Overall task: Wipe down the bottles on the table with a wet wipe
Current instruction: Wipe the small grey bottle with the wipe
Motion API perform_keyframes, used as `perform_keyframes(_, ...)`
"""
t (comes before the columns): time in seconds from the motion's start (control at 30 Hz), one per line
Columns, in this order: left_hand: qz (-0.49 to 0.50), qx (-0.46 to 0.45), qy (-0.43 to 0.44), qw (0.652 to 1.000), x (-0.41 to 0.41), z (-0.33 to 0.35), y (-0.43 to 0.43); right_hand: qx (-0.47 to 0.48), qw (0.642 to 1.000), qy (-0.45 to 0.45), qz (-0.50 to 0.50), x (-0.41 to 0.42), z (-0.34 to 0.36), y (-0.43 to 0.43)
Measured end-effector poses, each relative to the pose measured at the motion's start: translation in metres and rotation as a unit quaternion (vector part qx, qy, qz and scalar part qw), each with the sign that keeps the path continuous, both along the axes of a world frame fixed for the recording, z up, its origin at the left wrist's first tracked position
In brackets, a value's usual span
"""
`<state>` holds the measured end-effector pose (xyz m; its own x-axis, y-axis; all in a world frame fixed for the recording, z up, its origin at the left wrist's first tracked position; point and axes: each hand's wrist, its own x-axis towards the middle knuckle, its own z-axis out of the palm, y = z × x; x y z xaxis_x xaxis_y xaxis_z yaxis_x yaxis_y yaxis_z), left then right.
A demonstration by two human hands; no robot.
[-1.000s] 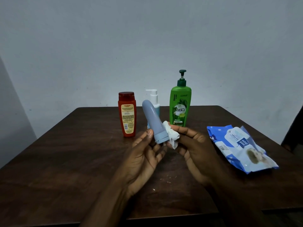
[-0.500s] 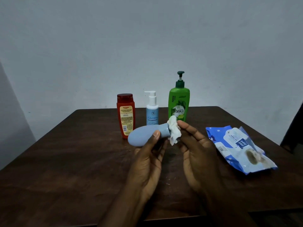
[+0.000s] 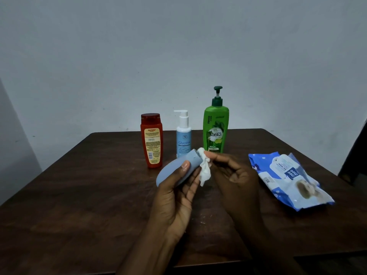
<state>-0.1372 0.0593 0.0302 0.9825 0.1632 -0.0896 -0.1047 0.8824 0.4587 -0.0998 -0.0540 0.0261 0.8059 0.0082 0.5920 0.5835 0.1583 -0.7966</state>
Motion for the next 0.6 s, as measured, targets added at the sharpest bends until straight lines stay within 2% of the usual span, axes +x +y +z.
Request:
perform_keyframes(0.07,-0.008,0.005,-0.001,1.000,0.000,0.000,0.000,0.082,0.988,0.107,0.074,0.003,0.007,0.002)
perform_keyframes(0.2,-0.022,0.023,0.007,0.999,0.001,0.000,0.006,0.126,0.949,0.229,0.177,0.016,0.022,0.000)
perform_keyframes(0.33,-0.010,0.056,0.006,0.998,0.004,0.000,0.007,0.245,0.874,0.337,0.250,0.006,0.024,0.003)
perform_keyframes(0.43,0.012,0.109,0.002,0.994,0.005,-0.005,0.005,0.342,0.826,0.376,0.243,-0.004,0.020,0.005)
perform_keyframes(0.53,0.064,0.206,0.006,0.976,0.003,-0.009,0.005,0.362,0.820,0.383,0.225,-0.011,0.014,0.008)
perform_keyframes(0.6,0.100,0.247,0.011,0.964,0.005,-0.011,0.005,0.346,0.842,0.359,0.204,-0.016,0.010,0.011)
